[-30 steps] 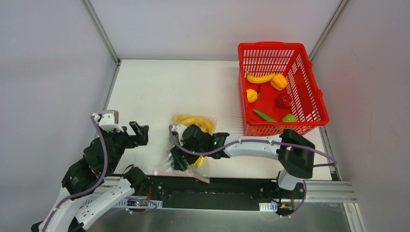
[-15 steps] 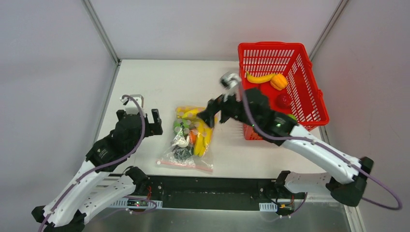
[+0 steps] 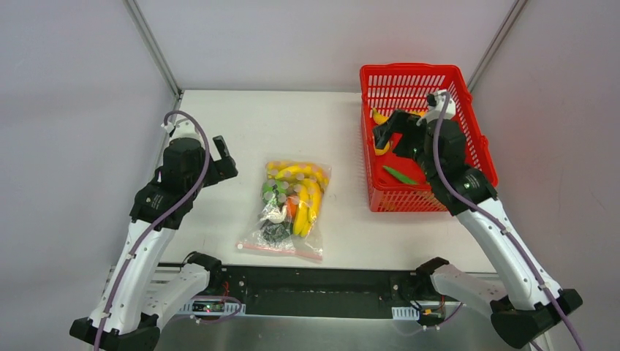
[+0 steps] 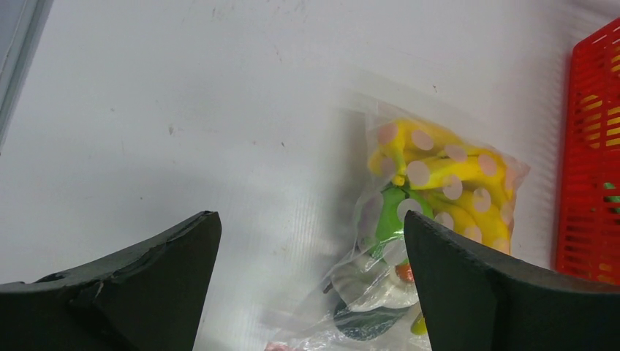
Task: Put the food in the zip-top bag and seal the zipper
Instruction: Reset both arms
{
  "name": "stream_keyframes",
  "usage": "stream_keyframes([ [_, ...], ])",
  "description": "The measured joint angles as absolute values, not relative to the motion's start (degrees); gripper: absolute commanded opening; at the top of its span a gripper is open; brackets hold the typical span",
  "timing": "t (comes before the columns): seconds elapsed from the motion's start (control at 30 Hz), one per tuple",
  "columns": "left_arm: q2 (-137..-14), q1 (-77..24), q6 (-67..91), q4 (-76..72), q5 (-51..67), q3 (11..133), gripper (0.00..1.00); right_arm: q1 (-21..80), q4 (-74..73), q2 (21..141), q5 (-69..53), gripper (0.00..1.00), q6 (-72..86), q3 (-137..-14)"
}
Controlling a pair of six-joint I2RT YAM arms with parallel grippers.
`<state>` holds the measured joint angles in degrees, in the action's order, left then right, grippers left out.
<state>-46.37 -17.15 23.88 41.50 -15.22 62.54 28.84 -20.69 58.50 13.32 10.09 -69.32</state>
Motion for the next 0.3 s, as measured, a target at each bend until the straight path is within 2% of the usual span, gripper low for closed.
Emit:
stream_keyframes([
  [0.13, -45.80, -17.15, 26.74, 42.89, -17.58, 62.89, 0.99, 28.91, -19.84, 52.69, 11.25, 1.00, 13.58, -64.07],
  [0.3, -43.86, -17.15, 28.18, 42.74, -19.59, 62.89, 0.99, 28.91, -18.02, 50.98, 9.47, 1.00, 15.59, -63.77],
])
